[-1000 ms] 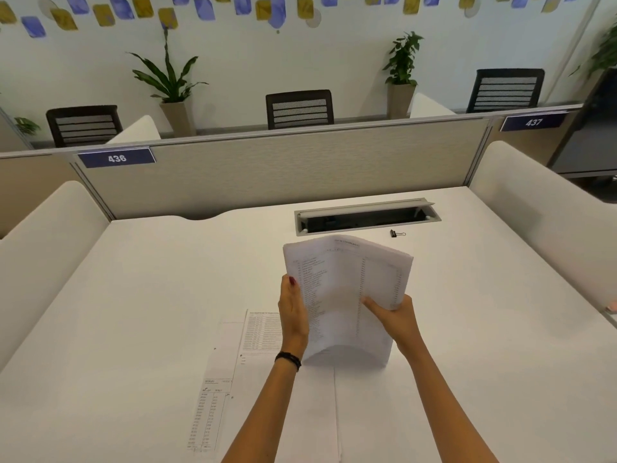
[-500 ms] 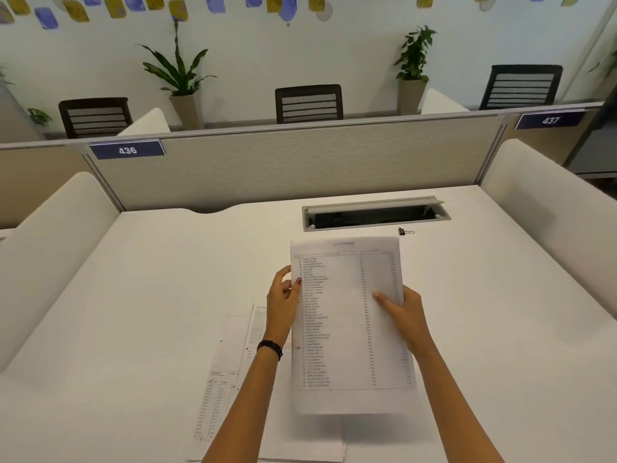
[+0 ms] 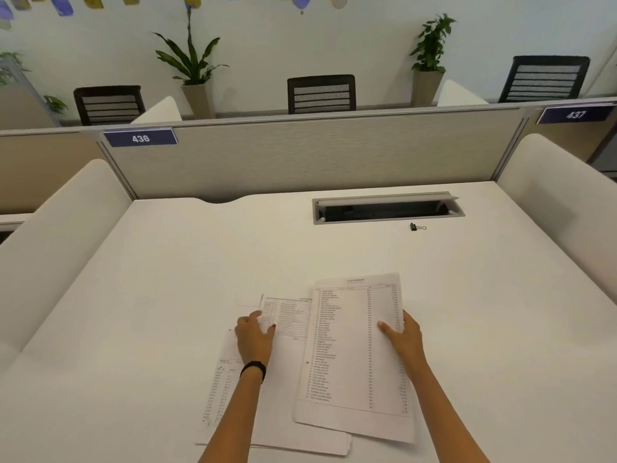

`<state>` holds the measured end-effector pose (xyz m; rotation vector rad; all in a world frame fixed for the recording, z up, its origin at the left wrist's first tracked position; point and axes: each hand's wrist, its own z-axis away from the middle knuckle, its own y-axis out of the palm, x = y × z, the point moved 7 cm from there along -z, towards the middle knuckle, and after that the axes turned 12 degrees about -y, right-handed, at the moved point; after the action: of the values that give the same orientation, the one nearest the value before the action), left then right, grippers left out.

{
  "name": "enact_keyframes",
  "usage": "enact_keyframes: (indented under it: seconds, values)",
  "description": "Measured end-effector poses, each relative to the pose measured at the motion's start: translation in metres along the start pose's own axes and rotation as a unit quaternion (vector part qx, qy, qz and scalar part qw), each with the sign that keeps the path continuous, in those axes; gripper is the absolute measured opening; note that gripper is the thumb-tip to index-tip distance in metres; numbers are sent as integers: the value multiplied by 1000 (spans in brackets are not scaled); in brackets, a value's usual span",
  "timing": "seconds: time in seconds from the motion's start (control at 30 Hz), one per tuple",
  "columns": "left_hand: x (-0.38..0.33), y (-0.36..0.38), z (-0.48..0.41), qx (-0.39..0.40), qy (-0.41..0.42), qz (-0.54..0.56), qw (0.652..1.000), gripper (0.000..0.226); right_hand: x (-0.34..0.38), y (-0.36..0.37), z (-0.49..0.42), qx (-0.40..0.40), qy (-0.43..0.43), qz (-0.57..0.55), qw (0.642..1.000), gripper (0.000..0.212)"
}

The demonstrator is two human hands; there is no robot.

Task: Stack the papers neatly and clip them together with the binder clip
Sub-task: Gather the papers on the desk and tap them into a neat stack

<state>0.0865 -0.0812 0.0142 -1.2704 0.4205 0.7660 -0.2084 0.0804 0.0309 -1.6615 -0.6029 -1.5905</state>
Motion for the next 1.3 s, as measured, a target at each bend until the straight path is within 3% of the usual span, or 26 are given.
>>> enact_keyframes:
  seconds: [0.1,0.3,0.9,1.17,1.3]
  values:
    - [14,-5,0,-23,-36,-63,997,61,-7,0,2,-10,6,14,1000,38]
    - [19,-2,-3,-24,-39,-31,998,60,-12,2,5,-30,24,31,999,62]
    - [6,16,5,34,-33,66,997,49,-14,46,23,21,13,36,999,66]
    - [-5,19,14,42,-1,114,993,27,-12,60,28,23,-8,43,999,69]
    - [-5,23,18,82,-9,162,983,34,-11,67,30,28,-30,60,997,71]
